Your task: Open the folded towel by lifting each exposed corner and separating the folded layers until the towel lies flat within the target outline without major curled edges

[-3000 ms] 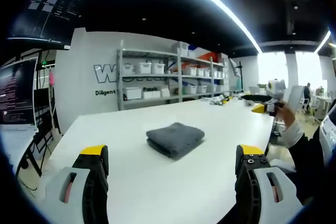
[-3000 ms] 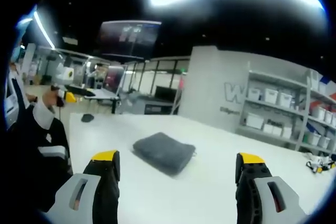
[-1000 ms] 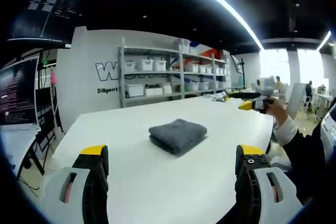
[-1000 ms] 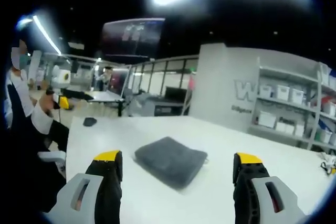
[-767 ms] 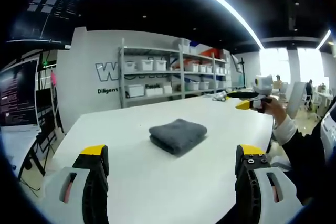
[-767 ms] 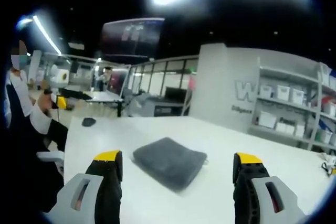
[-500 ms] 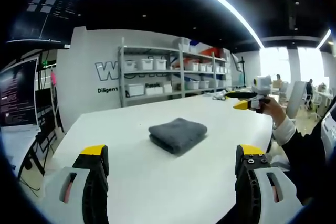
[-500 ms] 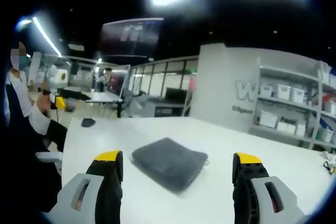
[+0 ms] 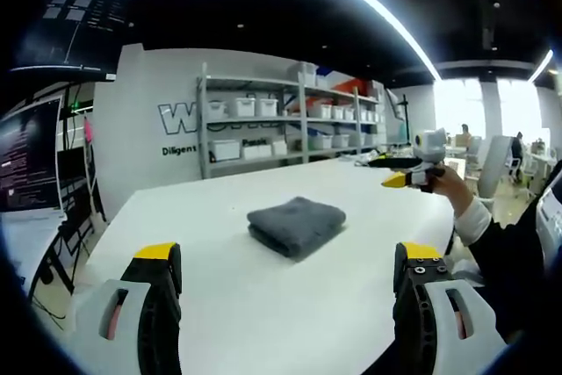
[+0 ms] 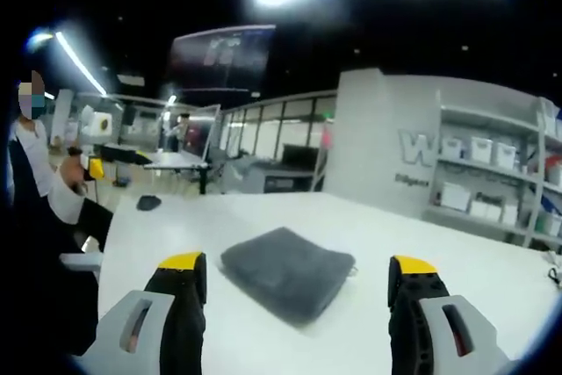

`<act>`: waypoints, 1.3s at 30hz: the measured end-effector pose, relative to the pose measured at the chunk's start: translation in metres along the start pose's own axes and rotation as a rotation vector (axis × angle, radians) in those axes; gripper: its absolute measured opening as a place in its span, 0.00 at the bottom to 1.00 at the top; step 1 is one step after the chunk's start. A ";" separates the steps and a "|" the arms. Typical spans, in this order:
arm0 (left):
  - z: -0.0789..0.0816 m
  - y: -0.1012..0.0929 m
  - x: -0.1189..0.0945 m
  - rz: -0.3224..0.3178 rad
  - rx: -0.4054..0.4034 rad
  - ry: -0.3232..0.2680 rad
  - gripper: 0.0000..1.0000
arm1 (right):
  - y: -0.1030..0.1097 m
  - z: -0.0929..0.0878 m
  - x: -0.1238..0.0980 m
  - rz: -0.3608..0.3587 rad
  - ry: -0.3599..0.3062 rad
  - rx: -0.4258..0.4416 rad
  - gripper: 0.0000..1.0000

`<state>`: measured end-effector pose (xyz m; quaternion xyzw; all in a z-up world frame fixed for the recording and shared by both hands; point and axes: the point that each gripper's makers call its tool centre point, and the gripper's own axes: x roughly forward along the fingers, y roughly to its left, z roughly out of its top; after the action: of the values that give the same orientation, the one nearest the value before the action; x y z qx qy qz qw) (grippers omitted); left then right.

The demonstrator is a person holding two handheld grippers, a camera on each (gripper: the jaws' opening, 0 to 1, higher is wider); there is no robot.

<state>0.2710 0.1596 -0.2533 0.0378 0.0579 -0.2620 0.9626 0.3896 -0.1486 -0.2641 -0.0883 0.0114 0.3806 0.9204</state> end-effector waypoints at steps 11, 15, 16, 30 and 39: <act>0.000 0.002 -0.003 0.003 -0.003 -0.005 1.00 | 0.002 -0.005 0.013 0.019 -0.045 0.003 0.82; 0.000 0.005 -0.004 0.007 -0.005 -0.010 1.00 | 0.005 -0.007 0.016 0.029 -0.049 -0.019 0.82; 0.000 0.005 -0.004 0.008 -0.005 -0.010 1.00 | 0.005 -0.007 0.018 0.028 -0.050 -0.021 0.82; 0.000 0.007 -0.008 0.014 0.000 -0.027 0.97 | 0.002 -0.029 0.036 -0.003 -0.037 -0.108 0.83; -0.002 0.009 -0.009 0.013 0.003 -0.016 0.98 | 0.001 -0.045 0.043 0.016 -0.013 -0.065 0.78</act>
<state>0.2678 0.1716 -0.2534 0.0376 0.0494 -0.2561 0.9647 0.4215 -0.1261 -0.3117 -0.1155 -0.0063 0.3888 0.9140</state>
